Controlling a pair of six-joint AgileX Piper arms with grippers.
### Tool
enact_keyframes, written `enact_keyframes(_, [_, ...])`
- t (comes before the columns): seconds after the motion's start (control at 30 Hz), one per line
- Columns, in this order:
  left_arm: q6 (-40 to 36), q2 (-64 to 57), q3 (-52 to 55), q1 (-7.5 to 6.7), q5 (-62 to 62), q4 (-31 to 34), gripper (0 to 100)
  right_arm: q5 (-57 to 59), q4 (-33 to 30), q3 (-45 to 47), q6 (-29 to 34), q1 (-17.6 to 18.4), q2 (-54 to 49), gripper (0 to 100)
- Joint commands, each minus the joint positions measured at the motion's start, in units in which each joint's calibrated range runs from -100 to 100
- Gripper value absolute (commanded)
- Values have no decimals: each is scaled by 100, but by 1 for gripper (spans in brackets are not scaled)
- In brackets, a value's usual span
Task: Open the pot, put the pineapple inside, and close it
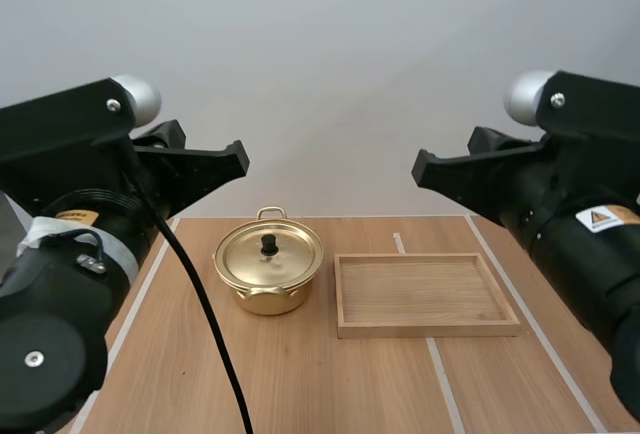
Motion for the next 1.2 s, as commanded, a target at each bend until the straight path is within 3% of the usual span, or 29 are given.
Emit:
enact_keyframes(0.0, [-44,-59,55,4,-48,168,0,91,-532,253,259,-90,-231,0])
enact_keyframes(0.57, [-35,-59,55,4,-43,259,0,537,-594,329,292,-108,-231,0])
enact_keyframes(0.67, [-35,-59,55,4,-43,259,0,537,-256,388,292,-108,-177,0])
enact_keyframes(0.97, [-35,-74,760,101,-513,290,0,537,-174,1491,292,-108,-149,0])
enact_keyframes(1.07, [-35,-130,1346,101,-851,618,0,537,-232,1940,292,-108,-149,0])
enact_keyframes(1.17, [-35,-288,1917,101,-832,1553,0,537,-607,2226,292,-108,-149,0])
